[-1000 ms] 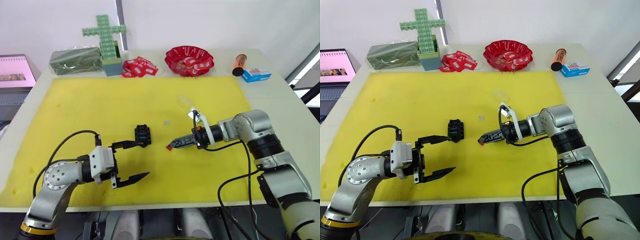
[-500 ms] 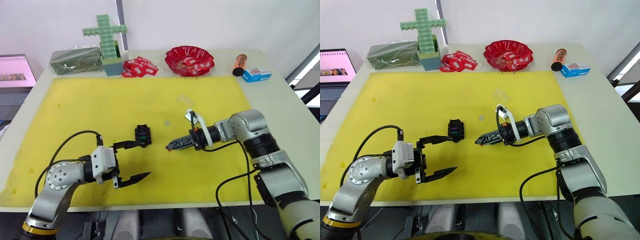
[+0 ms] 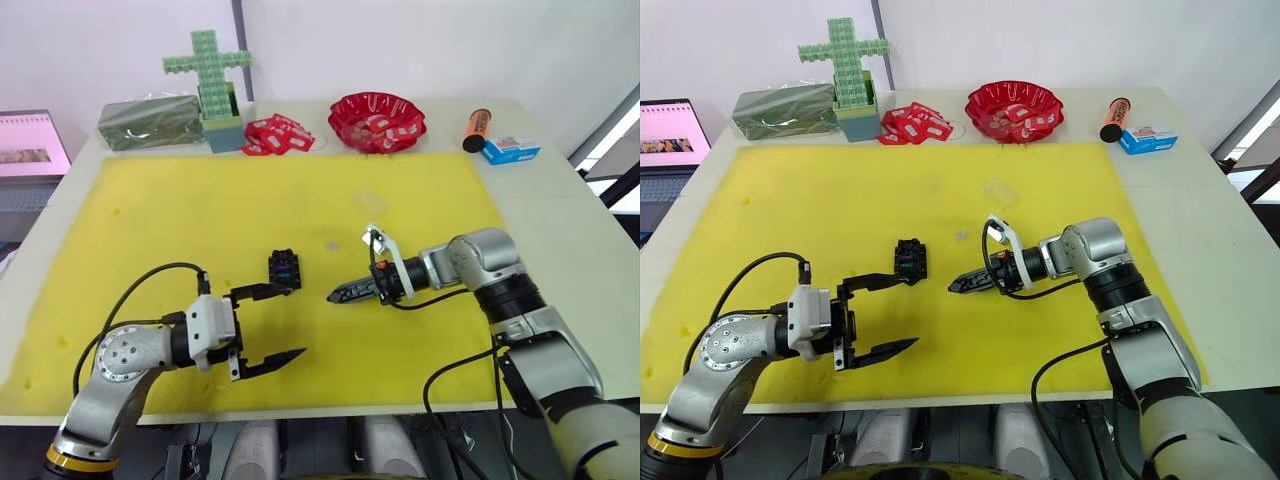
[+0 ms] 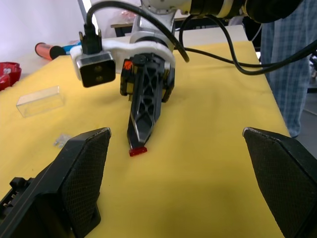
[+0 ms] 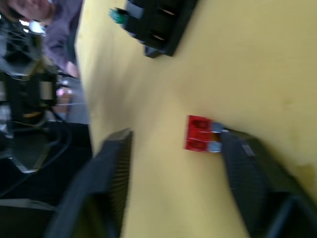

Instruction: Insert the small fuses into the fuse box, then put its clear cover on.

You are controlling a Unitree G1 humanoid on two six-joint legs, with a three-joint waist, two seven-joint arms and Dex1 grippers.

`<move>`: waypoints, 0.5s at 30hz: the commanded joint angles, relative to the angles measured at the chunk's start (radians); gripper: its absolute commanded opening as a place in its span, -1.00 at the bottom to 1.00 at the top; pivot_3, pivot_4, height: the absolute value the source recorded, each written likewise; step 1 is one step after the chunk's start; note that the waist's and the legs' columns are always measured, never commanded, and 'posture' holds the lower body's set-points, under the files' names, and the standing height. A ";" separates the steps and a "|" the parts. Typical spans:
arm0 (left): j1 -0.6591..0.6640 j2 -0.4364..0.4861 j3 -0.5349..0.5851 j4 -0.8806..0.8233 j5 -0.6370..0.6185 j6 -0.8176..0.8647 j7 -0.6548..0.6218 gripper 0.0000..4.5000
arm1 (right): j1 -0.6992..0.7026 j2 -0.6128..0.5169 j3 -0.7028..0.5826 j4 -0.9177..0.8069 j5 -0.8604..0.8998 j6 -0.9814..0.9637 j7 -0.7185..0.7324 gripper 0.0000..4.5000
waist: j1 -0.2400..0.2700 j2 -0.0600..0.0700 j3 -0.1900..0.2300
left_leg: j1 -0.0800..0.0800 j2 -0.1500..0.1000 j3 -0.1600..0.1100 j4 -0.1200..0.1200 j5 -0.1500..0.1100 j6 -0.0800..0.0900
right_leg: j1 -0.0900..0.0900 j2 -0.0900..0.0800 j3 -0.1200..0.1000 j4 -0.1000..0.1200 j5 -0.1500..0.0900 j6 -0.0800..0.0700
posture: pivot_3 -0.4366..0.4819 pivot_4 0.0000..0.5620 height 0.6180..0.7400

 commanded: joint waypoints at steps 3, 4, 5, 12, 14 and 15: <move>-0.006 0.001 -0.014 -0.017 0.009 -0.029 -0.005 1.00 | 0.042 0.008 0.025 -0.009 -0.037 -0.006 -0.033 -0.75 | 0.003 0.000 0.000 | 0.000 0.000 0.000 0.000 0.000 0.000 | 0.000 0.000 0.000 0.000 0.000 -0.001 | -0.05 -0.47 1.00; -0.007 0.001 -0.012 -0.015 0.006 -0.028 -0.004 1.00 | 0.044 0.005 0.017 -0.012 -0.034 -0.001 -0.035 -0.90 | 0.003 -0.001 -0.001 | 0.000 0.000 0.000 0.000 0.000 0.000 | 0.000 0.000 0.000 0.000 0.000 -0.001 | -0.05 -0.47 1.00; -0.009 0.002 -0.011 -0.012 0.004 -0.028 -0.005 1.00 | 0.047 0.003 0.003 -0.013 -0.033 0.005 -0.043 -0.99 | 0.003 -0.001 -0.002 | 0.000 0.000 0.000 0.001 0.000 0.000 | 0.001 0.000 0.000 0.000 0.000 -0.001 | -0.05 -0.47 1.00; -0.019 0.004 -0.007 -0.004 -0.013 -0.018 -0.012 1.00 | 0.085 -0.013 -0.065 -0.084 -0.005 0.057 -0.076 -0.99 | 0.008 -0.002 -0.004 | 0.000 0.001 -0.001 0.001 0.000 0.000 | 0.002 -0.001 0.000 0.000 -0.001 -0.001 | -0.05 -0.47 1.00; -0.018 0.005 -0.005 -0.002 -0.016 -0.019 -0.014 1.00 | 0.098 -0.010 -0.090 -0.113 0.006 0.079 -0.096 -0.99 | 0.009 -0.002 -0.004 | 0.000 0.000 -0.001 0.001 0.000 0.000 | 0.002 -0.001 0.000 -0.001 -0.001 -0.001 | -0.05 -0.47 1.00; -0.020 0.007 -0.003 -0.001 -0.021 -0.016 -0.015 1.00 | 0.107 -0.004 -0.135 -0.146 0.029 0.117 -0.115 -0.99 | 0.010 -0.001 -0.004 | 0.000 0.000 -0.001 0.001 0.000 0.000 | 0.002 -0.002 0.000 -0.001 -0.001 -0.001 | -0.05 -0.47 1.00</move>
